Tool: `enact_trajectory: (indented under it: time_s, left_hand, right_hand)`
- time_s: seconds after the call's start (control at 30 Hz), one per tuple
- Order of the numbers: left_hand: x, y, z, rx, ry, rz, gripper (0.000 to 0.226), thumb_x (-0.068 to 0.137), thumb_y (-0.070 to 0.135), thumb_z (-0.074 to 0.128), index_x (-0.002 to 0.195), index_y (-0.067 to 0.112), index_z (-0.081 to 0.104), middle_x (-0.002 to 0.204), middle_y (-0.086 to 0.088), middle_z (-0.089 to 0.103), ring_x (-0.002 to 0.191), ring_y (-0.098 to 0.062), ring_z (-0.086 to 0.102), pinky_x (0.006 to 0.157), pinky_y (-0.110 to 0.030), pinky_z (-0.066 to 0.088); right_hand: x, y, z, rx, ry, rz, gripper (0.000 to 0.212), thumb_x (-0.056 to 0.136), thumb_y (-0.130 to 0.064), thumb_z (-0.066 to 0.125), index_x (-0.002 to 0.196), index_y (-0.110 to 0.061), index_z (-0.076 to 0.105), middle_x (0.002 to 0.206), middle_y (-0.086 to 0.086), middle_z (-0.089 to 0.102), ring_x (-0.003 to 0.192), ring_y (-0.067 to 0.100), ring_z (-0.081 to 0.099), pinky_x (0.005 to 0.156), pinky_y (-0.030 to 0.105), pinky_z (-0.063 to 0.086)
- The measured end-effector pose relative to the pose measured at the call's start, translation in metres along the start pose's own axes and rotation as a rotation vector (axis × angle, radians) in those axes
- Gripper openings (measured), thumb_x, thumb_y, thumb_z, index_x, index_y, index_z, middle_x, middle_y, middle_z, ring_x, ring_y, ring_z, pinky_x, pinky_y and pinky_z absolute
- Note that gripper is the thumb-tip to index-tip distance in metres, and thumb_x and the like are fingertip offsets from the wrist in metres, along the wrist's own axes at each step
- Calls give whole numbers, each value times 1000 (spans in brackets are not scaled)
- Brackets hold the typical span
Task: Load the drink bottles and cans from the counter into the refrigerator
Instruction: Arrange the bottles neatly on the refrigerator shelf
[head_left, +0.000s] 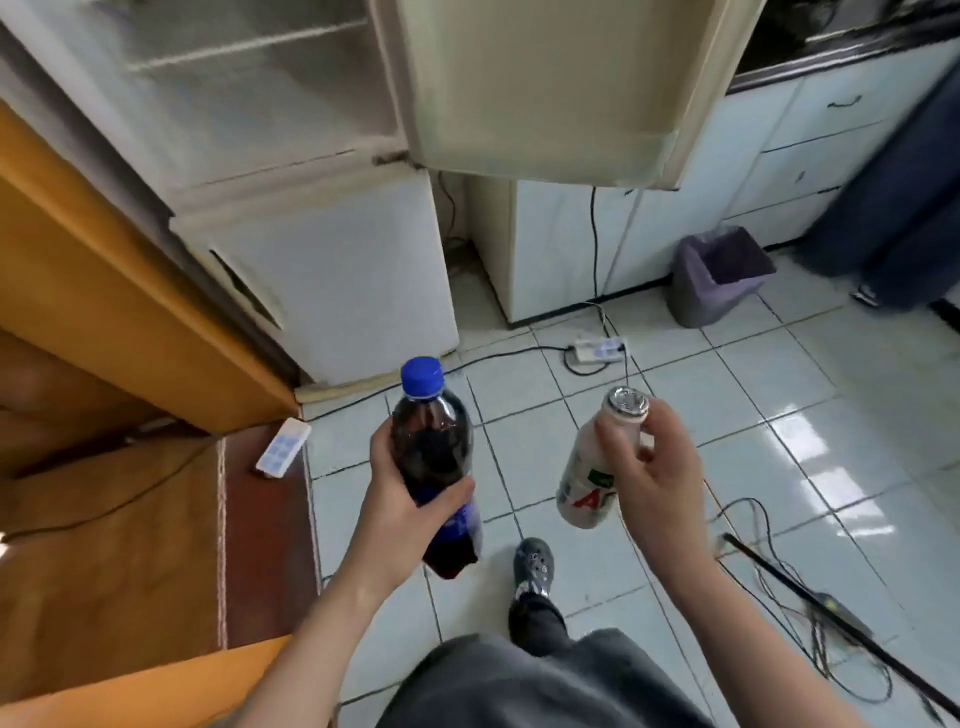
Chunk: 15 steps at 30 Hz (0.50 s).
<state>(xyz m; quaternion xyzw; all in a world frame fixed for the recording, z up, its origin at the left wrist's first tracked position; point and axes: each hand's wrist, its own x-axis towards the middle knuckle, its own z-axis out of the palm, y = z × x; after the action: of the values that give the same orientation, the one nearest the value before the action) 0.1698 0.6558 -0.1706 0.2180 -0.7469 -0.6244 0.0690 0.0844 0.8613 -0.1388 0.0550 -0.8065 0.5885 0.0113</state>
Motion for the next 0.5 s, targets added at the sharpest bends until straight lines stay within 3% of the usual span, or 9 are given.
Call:
enact_trajectory:
  time_s: [0.07,0.2,0.33,0.43,0.5]
  left_hand:
    - [30,9,-6,-3,41,-4,73,74,7,78,126,36,35,108,38,56,106,15,53,83,-4,44]
    - [83,21,-10,-50,117,-18,74,73,6,78,133,20,35,113,21,60,106,7,57,83,-6,46]
    - [128,26,-15,-79,165,-28,75,74,8,78,133,20,34,113,26,58,108,8,55,87,-6,44]
    - [165,20,-21,-110,186,-56,76,73,9,78,131,30,34,114,33,57,109,12,54,83,-2,43]
    - [195,13,-25,-122,184,-68,77,73,7,78,132,30,34,114,33,57,109,13,54,81,-1,42]
  right_hand:
    - [44,-8,15,20,-14,-19,5,87,-31,60,85,-29,56,82,-5,60,76,14,56,67,36,50]
    - [124,-26,42,15,-39,-34,34,76,-51,53,86,-18,56,83,6,57,71,14,51,62,27,45]
    - [181,-34,69,33,-30,-43,15,77,-49,55,84,-36,56,83,-10,58,77,2,55,68,19,47]
    - [213,-27,92,-8,-19,-30,19,78,-47,56,86,-30,57,86,-6,59,81,10,57,69,23,49]
    - [232,-22,108,-47,14,-19,20,78,-47,55,84,-28,57,85,-4,58,80,11,56,66,15,47]
